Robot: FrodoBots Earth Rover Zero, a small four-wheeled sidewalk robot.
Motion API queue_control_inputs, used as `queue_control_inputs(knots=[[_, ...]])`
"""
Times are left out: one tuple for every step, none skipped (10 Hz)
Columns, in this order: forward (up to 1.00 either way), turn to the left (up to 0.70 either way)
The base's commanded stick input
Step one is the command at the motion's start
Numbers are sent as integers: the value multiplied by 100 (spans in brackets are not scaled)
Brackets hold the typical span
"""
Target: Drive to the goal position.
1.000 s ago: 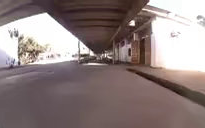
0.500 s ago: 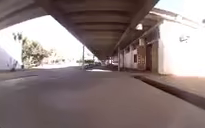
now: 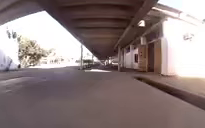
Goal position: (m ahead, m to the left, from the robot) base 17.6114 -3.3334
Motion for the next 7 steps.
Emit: queue_control_inputs(knots=[[93, 1], [93, 1], [93, 1], [93, 1], [93, 1], [93, 1], [94, 1]])
